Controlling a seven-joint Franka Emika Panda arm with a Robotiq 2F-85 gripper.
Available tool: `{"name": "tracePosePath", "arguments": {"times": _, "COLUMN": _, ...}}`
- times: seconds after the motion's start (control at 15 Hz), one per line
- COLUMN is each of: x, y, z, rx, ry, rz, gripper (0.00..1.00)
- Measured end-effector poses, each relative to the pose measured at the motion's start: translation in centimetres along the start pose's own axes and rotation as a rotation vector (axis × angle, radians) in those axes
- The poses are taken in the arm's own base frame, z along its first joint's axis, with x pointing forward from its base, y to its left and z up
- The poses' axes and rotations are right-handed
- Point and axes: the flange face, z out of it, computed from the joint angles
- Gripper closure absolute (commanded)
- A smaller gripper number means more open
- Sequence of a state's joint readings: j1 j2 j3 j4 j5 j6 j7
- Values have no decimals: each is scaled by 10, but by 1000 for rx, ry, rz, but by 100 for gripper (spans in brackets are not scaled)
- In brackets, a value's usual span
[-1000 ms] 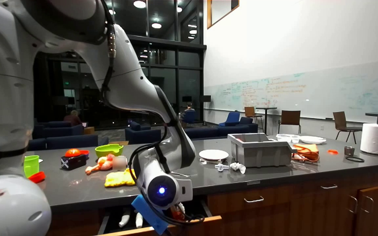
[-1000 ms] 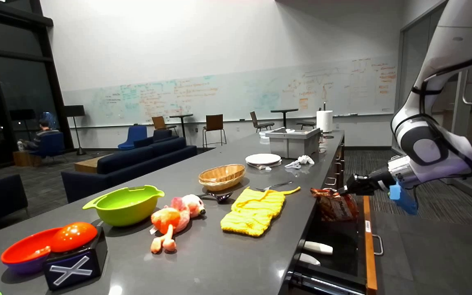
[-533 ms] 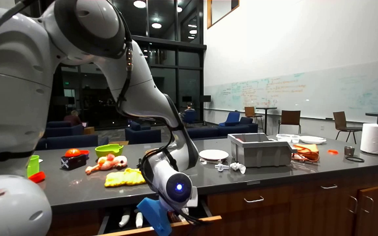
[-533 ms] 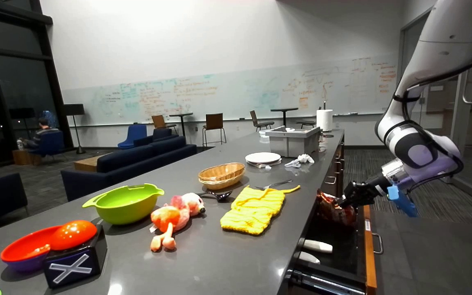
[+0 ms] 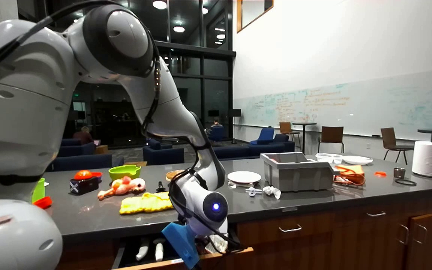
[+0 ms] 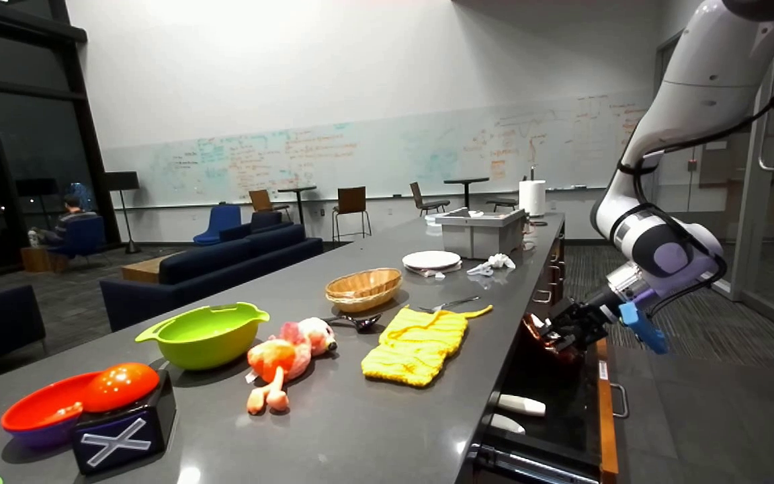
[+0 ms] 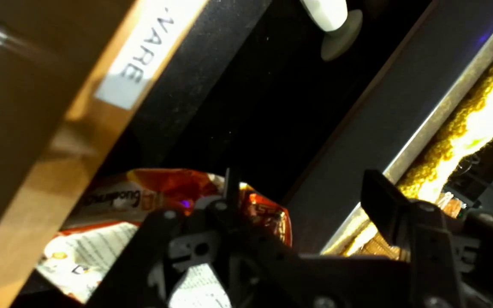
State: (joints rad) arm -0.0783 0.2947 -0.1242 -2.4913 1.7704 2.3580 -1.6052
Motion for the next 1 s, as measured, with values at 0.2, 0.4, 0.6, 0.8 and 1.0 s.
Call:
{"name": "tracePosePath", "arguments": {"times": 0.2, "x": 7, "y": -2, "z": 8, "rx": -18, "ry": -40, "rz": 16, "gripper": 0}}
{"name": "tracePosePath", "arguments": {"times": 0.4, "x": 14, "y": -3, "z": 11, "rx": -36, "ry": -52, "rz": 21, "gripper": 0}}
{"name": "tracePosePath", "arguments": {"times": 0.6, "x": 21, "y": -7, "z": 8, "rx": -33, "ry": -38, "rz": 9, "gripper": 0}}
{"name": "tracePosePath", "arguments": {"times": 0.8, "x": 30, "y": -14, "z": 3, "rx": -30, "ry": -27, "rz": -6, "gripper": 0}}
{"name": "tracePosePath", "arguments": {"times": 1.0, "x": 39, "y": -18, "z": 3, "rx": -31, "ry": -53, "rz": -14, "gripper": 0}}
